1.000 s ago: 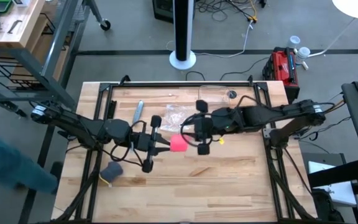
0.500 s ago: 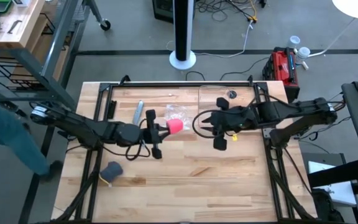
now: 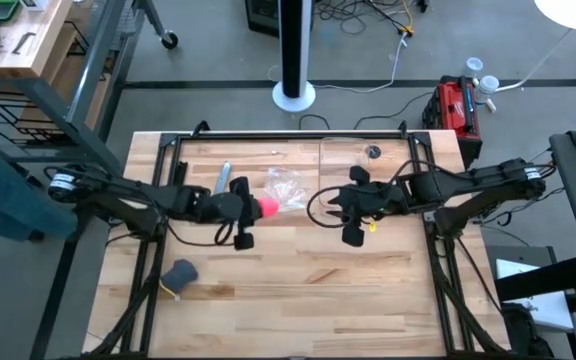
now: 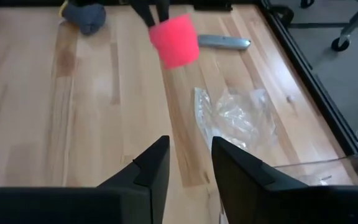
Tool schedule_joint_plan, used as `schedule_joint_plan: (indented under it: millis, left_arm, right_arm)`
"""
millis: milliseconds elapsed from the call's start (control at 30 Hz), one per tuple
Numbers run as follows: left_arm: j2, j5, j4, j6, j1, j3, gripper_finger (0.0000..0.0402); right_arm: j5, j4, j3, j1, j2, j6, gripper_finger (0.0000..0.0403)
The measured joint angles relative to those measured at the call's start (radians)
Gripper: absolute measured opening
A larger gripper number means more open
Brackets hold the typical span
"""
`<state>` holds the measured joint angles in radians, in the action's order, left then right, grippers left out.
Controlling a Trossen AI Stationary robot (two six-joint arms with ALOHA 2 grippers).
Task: Roll bandage
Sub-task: Roll the pink bandage
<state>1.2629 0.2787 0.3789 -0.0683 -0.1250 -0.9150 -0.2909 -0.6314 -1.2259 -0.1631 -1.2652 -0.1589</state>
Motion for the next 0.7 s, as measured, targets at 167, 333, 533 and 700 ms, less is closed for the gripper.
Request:
schedule_joint_plan:
  millis: [167, 333, 533, 700]
  left_arm:
    - [0.013, -0.080, 0.161, -0.120, 0.010, -0.008, 0.0007]
    - [0.075, -0.135, 0.297, -0.188, 0.018, -0.008, 0.0006]
    - [0.160, -0.195, 0.328, -0.161, 0.027, -0.008, 0.0007]
    - [0.212, -0.285, 0.373, -0.216, 0.068, -0.028, 0.0007]
  right_arm:
    - [0.000, 0.020, 0.000, 0.000, 0.001, 0.003, 0.0112]
    - [0.001, 0.023, 0.000, 0.000, 0.001, 0.003, 0.0102]
    - [0.001, 0.027, 0.000, 0.000, 0.001, 0.003, 0.0100]
    - [0.002, 0.031, 0.000, 0.000, 0.001, 0.002, 0.0111]
